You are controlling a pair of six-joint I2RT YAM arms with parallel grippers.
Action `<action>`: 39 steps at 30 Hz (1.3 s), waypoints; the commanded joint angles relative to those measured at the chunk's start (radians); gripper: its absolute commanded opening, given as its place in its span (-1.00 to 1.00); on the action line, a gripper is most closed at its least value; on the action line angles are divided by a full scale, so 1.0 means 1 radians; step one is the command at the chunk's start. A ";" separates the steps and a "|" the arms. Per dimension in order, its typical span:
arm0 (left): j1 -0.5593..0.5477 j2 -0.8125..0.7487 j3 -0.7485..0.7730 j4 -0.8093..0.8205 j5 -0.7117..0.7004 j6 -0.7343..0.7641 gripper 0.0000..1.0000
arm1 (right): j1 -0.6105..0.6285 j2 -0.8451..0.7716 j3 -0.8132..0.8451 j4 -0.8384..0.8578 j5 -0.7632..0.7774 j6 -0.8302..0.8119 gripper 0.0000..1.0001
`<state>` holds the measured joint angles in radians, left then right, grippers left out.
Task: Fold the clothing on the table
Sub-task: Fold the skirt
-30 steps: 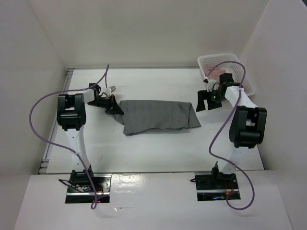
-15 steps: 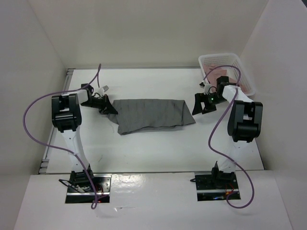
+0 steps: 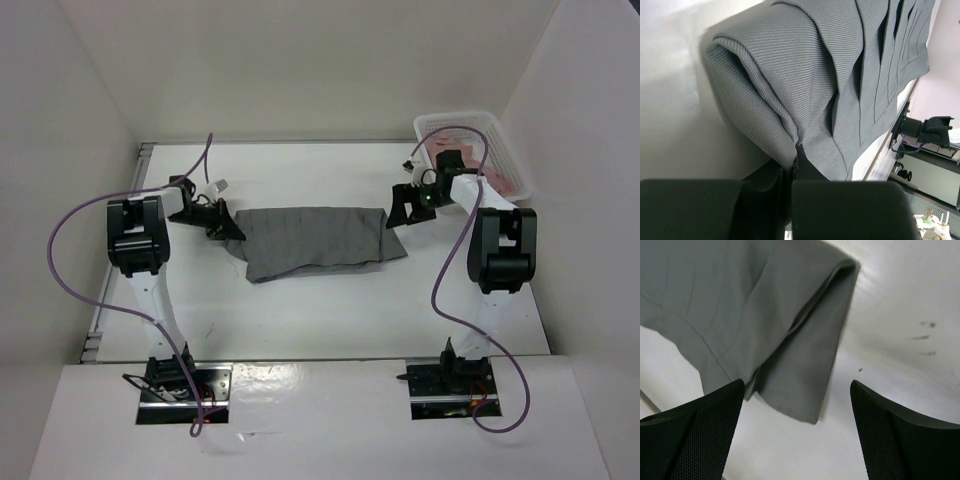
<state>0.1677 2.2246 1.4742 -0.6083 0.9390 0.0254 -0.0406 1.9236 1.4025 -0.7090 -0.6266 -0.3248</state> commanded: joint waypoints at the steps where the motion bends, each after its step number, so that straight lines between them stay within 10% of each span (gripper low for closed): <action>1: 0.012 -0.033 -0.031 -0.030 -0.054 0.070 -1.00 | 0.011 0.038 0.070 0.138 -0.025 0.079 0.80; 39: 0.012 -0.042 -0.040 -0.096 -0.008 0.142 -1.00 | 0.085 0.199 0.182 0.165 0.032 0.109 0.80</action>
<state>0.1738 2.2124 1.4525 -0.6819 0.9459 0.1070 0.0353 2.1052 1.5597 -0.5674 -0.5797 -0.2245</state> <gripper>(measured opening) 0.019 0.899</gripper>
